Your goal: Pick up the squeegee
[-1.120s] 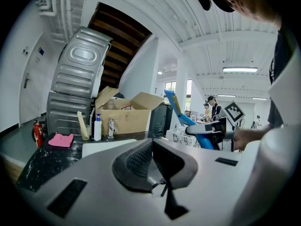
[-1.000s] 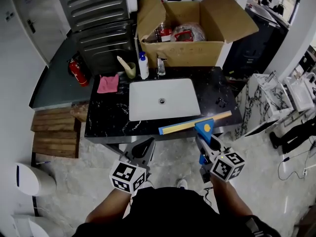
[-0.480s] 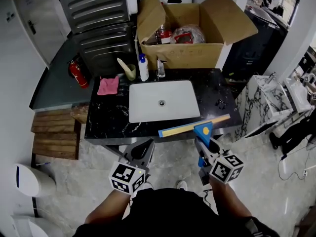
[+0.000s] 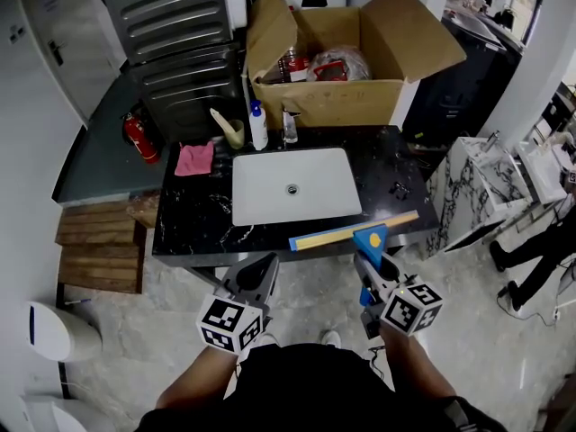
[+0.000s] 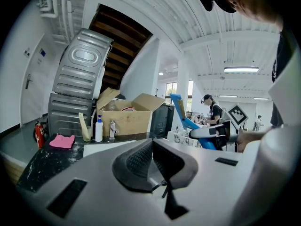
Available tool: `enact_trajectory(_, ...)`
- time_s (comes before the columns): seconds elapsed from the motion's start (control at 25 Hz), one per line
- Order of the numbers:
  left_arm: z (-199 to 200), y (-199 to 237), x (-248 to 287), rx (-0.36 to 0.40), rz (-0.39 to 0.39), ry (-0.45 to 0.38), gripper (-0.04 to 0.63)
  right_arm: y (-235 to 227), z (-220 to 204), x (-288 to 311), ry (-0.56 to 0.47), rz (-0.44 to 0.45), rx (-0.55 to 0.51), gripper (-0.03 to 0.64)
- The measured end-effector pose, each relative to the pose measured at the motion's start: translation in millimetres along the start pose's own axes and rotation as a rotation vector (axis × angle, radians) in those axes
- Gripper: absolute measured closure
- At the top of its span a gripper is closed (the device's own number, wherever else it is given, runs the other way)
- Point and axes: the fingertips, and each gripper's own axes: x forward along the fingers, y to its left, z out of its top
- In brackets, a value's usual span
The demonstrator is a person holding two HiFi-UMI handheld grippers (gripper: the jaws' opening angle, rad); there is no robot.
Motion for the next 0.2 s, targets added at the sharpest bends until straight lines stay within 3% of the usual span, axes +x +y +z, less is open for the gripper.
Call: enact_trajectory(0.2, -1.7, -5.3, 1.0, 0.001, -0.001, 0.005, 0.578, -3.5, 1.2, -4.3, -0.007, -0.002, 0.002, 0.5)
